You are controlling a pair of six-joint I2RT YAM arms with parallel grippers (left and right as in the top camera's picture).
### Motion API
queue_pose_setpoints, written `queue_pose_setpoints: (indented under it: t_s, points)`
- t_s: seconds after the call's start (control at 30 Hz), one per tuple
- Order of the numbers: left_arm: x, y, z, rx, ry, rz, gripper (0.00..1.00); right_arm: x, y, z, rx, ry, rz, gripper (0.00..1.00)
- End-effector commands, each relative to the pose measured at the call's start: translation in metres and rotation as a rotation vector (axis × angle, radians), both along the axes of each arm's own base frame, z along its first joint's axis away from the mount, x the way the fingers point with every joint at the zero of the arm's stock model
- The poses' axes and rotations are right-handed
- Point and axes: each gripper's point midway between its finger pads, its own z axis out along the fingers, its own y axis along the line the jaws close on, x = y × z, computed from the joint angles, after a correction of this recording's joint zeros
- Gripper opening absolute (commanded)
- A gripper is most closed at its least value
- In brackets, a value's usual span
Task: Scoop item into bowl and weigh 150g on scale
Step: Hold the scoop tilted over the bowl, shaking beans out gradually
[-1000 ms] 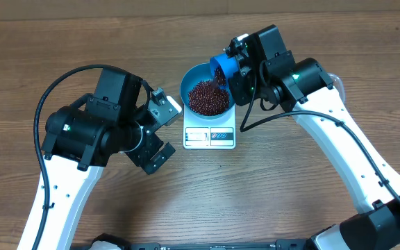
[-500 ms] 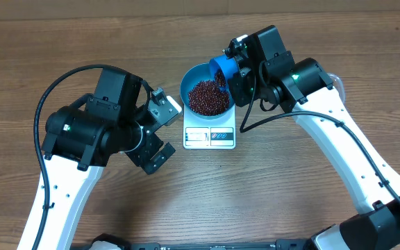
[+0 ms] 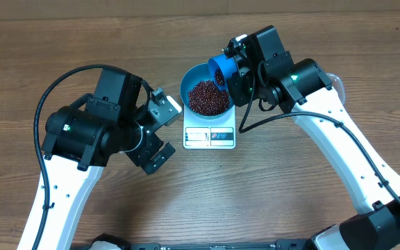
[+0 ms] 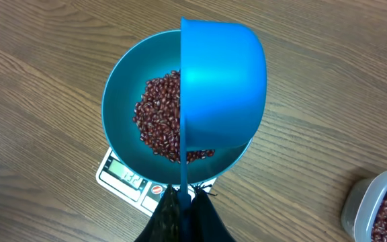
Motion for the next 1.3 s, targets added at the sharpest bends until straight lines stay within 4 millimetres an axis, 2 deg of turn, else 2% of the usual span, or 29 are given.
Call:
queue_pose_setpoints:
  t_s: [0.0, 0.13, 0.23, 0.37, 0.5, 0.6, 0.73, 0.87, 0.97, 1.1, 1.2, 1.27]
  points:
    - [0.001, -0.001, 0.009, -0.011, -0.030, -0.003, 1.00, 0.000, 0.002, 0.031, 0.037, -0.071, -0.008, 0.04]
    - [0.001, -0.001, 0.009, -0.011, -0.030, -0.002, 0.99, -0.002, 0.001, 0.035, 0.048, -0.073, -0.009, 0.04]
    - [0.001, -0.001, 0.009, -0.011, -0.030, -0.002, 1.00, 0.001, -0.002, 0.025, 0.033, -0.052, -0.021, 0.04]
    - [0.001, -0.001, 0.009, -0.011, -0.030, -0.003, 1.00, -0.001, 0.007, 0.039, 0.077, -0.072, 0.007, 0.04]
    - [0.001, -0.001, 0.009, -0.011, -0.030, -0.003, 1.00, 0.001, 0.000, 0.031, 0.039, -0.067, -0.017, 0.04]
    - [0.001, -0.001, 0.009, -0.011, -0.030, -0.003, 1.00, 0.000, 0.003, 0.041, 0.064, -0.087, -0.010, 0.04]
    - [0.001, -0.001, 0.009, -0.011, -0.030, -0.002, 0.99, 0.003, -0.007, 0.026, 0.007, -0.068, -0.042, 0.04]
    - [0.001, -0.001, 0.009, -0.011, -0.030, -0.003, 1.00, 0.000, 0.003, 0.042, 0.056, -0.092, -0.014, 0.04]
    - [0.001, -0.001, 0.009, -0.011, -0.030, -0.003, 1.00, 0.005, -0.004, 0.031, 0.013, -0.084, -0.044, 0.04]
    - [0.001, -0.001, 0.009, -0.011, -0.030, -0.002, 1.00, -0.001, 0.006, 0.041, 0.068, -0.081, -0.017, 0.04]
    - [0.001, -0.001, 0.009, -0.011, -0.030, -0.003, 0.99, 0.002, -0.001, 0.026, 0.016, -0.059, -0.043, 0.04]
    - [0.001, -0.001, 0.009, -0.011, -0.030, -0.002, 1.00, -0.001, 0.006, 0.033, 0.057, -0.058, -0.020, 0.04]
